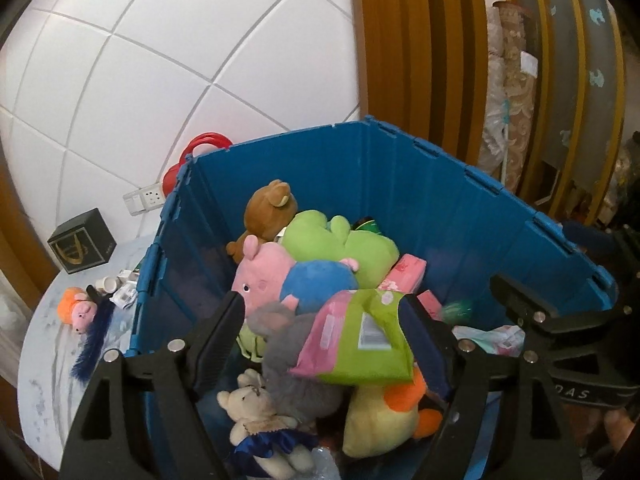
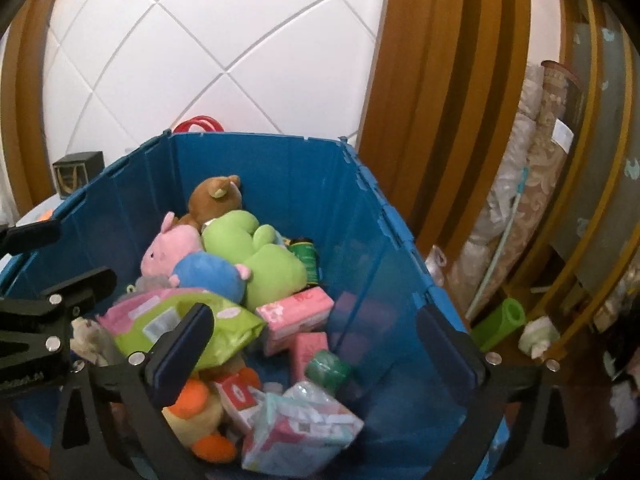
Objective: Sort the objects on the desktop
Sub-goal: 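Move both tools back over the table items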
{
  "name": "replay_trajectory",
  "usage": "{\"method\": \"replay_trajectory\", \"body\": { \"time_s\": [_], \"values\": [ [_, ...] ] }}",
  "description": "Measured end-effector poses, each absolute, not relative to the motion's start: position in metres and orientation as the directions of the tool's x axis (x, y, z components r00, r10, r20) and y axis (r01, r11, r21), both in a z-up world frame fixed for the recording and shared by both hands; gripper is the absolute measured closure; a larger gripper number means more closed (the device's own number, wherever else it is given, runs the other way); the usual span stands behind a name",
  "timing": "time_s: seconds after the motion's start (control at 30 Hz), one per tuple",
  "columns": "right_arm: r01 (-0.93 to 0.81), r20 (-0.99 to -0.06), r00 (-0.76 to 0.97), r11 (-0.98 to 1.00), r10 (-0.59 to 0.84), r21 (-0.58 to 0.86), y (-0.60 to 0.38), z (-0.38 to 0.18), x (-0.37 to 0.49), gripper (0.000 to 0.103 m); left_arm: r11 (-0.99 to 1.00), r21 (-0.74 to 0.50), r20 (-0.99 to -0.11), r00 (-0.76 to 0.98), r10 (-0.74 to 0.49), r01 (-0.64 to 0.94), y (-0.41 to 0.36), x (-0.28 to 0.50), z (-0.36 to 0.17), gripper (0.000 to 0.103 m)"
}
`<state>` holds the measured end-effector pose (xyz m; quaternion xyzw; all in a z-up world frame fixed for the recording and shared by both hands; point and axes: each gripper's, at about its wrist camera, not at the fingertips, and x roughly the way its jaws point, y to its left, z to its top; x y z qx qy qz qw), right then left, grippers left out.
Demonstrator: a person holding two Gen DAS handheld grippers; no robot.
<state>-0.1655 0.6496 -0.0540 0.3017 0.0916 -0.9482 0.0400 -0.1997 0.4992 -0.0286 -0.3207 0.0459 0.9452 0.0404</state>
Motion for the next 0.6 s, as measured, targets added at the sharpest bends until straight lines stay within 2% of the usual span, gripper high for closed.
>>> {"method": "replay_trajectory", "body": {
  "time_s": [0.3,0.6],
  "values": [
    [0.132,-0.574,-0.818,-0.984,-0.038,-0.123,0.658,-0.049,-0.142,0.0,-0.993,0.043,-0.6,-0.798,0.062,-0.109,0.491,-0.176,-0.021,0.024],
    [0.265,-0.524,-0.833,-0.96,-0.18,-0.092,0.61,-0.042,-0.118,0.0,-0.998,0.052,-0.591,-0.806,-0.011,-0.024,0.446,-0.14,-0.018,0.024]
  ]
}}
